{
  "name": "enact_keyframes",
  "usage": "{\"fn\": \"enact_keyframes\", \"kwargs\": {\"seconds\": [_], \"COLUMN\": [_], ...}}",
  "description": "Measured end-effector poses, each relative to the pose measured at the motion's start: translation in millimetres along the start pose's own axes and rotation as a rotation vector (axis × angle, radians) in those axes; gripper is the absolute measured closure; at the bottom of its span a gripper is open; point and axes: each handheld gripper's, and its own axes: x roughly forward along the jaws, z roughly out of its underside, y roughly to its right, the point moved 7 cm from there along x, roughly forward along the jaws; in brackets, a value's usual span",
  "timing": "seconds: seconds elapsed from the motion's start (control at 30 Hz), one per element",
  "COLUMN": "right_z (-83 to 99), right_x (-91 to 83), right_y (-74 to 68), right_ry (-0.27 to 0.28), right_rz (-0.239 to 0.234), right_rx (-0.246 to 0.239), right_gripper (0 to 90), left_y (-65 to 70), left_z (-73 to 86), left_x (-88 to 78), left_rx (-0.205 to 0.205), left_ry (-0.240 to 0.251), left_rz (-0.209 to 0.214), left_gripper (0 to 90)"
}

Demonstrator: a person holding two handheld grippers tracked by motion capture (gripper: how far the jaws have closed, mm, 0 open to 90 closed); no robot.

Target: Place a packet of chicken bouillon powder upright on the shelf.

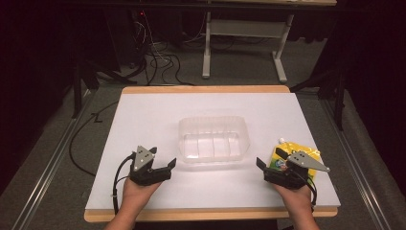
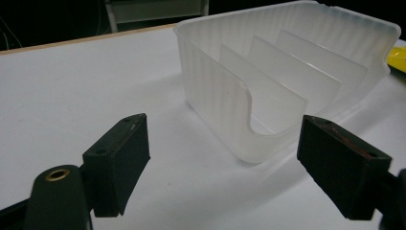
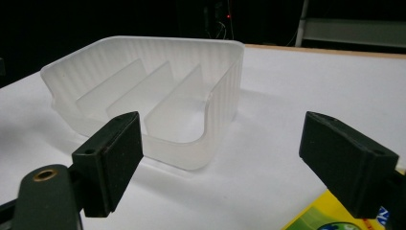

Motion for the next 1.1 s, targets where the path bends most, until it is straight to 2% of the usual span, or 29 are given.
{"fn": "enact_keyframes", "kwargs": {"seconds": [0.07, 0.4, 0.47, 0.57, 0.73, 0.8, 0.87, 0.97, 1.03, 1.1], "right_z": [1.6, 5.9, 7.0, 9.2, 12.8, 15.6, 18.2, 24.4, 29.9, 37.5], "right_x": [1.5, -0.9, -1.5, -3.8, -15.6, -22.9, -31.0, -44.2, -51.4, -57.9], "right_y": [1.5, 10.0, 10.4, 12.9, 25.8, 34.7, 45.0, 61.1, 71.6, 81.4], "right_ry": [-0.011, -0.019, -0.025, -0.041, -0.061, -0.070, -0.070, -0.085, -0.095, -0.112], "right_rz": [0.018, 0.016, 0.015, 0.021, 0.087, 0.114, 0.144, 0.201, 0.235, 0.273], "right_rx": [-0.022, -0.008, -0.011, -0.021, -0.041, -0.026, -0.005, 0.015, 0.036, 0.062], "right_gripper": [14.8, 16.1, 18.3, 27.4, 40.8, 45.2, 51.0, 60.1, 65.6, 70.6], "left_y": [-2.3, -12.3, -14.6, -17.5, -16.6, -15.6, -14.7, -14.7, -14.6, -14.2], "left_z": [1.4, 4.5, 5.0, 6.5, 7.2, 6.1, 4.5, 0.8, -1.9, -1.9], "left_x": [0.2, -2.3, -2.5, -2.4, -0.6, 1.3, 2.9, 3.5, 3.3, 5.2], "left_rx": [0.008, 0.014, 0.010, -0.001, -0.004, -0.007, -0.028, -0.045, -0.041, -0.036], "left_ry": [-0.002, -0.001, 0.000, -0.006, -0.007, -0.005, 0.000, 0.016, 0.035, 0.024], "left_rz": [-0.006, -0.031, -0.035, -0.036, -0.021, -0.019, -0.015, -0.009, -0.008, -0.007], "left_gripper": [19.4, 20.6, 20.8, 22.0, 24.4, 24.9, 25.1, 29.7, 33.7, 34.8]}}
